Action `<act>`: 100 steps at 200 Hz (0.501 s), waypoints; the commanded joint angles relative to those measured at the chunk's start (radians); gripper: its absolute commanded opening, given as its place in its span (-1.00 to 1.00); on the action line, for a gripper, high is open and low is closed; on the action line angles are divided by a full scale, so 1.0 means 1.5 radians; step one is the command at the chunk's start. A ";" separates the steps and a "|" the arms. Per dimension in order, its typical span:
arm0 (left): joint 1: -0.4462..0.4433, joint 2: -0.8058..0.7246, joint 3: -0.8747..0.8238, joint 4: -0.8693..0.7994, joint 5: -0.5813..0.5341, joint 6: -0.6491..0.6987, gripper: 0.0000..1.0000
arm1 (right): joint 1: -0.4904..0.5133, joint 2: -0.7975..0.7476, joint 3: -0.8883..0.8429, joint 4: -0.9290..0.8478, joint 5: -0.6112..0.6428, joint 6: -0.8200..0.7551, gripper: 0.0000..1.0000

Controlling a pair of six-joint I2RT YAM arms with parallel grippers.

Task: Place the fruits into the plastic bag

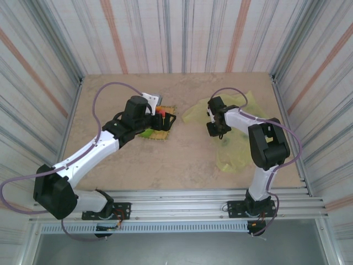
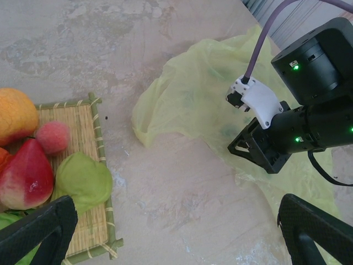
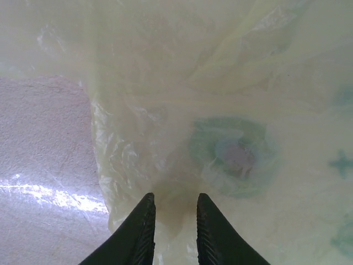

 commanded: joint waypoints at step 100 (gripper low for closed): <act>-0.010 0.026 -0.007 0.014 0.026 -0.003 0.97 | 0.001 -0.026 -0.020 -0.094 -0.028 0.022 0.45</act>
